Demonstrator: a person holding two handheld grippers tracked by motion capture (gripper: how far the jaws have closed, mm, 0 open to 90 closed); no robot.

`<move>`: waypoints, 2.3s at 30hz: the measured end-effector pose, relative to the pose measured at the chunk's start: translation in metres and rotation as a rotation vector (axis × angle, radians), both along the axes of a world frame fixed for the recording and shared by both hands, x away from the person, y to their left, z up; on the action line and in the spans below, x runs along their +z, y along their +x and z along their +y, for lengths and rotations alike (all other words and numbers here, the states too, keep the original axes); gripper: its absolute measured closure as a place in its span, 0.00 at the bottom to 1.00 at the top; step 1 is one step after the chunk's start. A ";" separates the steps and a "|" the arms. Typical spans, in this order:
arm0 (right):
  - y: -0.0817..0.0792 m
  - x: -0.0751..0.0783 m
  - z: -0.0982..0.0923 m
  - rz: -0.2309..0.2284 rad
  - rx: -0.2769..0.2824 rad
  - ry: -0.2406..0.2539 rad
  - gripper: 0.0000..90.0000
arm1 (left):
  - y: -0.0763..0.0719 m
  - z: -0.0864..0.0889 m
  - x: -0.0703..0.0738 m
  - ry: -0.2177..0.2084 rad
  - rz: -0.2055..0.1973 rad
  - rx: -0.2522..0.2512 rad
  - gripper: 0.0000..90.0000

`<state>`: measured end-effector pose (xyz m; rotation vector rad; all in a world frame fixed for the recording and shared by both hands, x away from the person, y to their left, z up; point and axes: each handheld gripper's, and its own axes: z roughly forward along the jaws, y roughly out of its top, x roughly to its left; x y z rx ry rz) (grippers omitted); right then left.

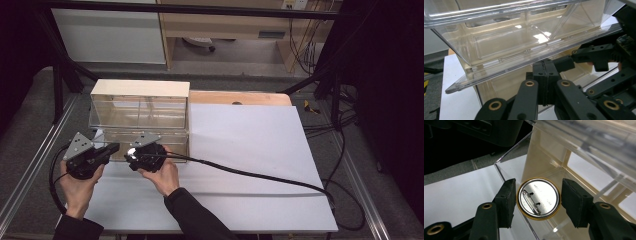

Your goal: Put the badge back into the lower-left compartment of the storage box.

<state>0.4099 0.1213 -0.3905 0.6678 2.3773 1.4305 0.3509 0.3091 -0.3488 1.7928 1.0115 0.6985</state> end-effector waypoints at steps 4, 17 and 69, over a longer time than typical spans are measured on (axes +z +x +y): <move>0.000 -0.001 0.003 -0.024 0.001 0.000 0.52 | 0.000 0.000 0.000 -0.004 0.000 0.002 1.00; -0.002 -0.005 0.004 -0.060 -0.018 -0.020 0.46 | 0.000 0.000 0.000 -0.003 -0.001 0.001 1.00; -0.037 -0.002 -0.202 0.111 -0.176 -0.129 0.01 | 0.000 -0.001 -0.001 0.009 0.004 0.006 1.00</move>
